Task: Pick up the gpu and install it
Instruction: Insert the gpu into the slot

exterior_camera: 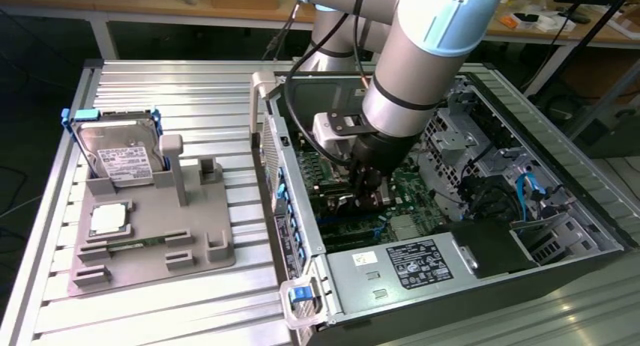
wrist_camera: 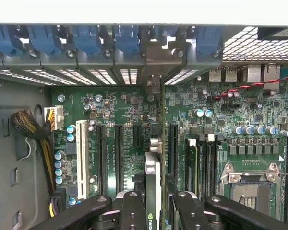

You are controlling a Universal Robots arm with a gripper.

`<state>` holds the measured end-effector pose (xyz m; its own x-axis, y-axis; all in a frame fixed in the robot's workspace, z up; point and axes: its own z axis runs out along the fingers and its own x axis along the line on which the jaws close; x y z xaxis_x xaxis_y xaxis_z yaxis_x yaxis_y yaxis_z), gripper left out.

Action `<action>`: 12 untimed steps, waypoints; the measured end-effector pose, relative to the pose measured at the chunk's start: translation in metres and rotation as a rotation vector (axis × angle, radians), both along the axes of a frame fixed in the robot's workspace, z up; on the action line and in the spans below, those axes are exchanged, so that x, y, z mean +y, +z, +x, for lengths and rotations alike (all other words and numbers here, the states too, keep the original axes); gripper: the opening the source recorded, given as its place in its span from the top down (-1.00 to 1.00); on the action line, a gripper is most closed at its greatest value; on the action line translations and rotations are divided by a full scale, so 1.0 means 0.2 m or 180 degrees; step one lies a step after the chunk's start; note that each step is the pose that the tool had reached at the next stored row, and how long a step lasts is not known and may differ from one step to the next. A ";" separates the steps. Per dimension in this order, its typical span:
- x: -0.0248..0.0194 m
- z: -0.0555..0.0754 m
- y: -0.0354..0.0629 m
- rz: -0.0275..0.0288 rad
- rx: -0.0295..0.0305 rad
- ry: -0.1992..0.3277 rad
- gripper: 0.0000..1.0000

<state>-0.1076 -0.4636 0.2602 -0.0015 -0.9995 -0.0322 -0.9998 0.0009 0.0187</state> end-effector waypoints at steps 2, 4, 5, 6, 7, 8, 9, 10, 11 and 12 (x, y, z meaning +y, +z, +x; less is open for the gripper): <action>0.000 0.00 -0.001 0.0001 0.0000 0.0000 0.45; 0.000 0.00 -0.001 0.0001 -0.0001 0.0000 0.45; 0.000 0.00 -0.001 0.0001 0.0000 0.0000 0.45; 0.000 0.00 -0.001 0.0001 0.0000 0.0000 0.45; 0.000 0.00 -0.001 0.0001 0.0000 0.0000 0.45; 0.000 0.00 -0.001 0.0001 -0.0001 0.0000 0.45; 0.000 0.00 -0.001 0.0001 -0.0001 0.0000 0.45; 0.000 0.00 -0.002 0.0001 -0.0001 0.0000 0.45; 0.000 0.00 -0.003 0.0001 -0.0001 0.0000 0.45; 0.000 0.00 -0.007 0.0001 -0.0001 0.0000 0.45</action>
<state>-0.1076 -0.4635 0.2589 -0.0015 -0.9995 -0.0325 -0.9998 0.0009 0.0185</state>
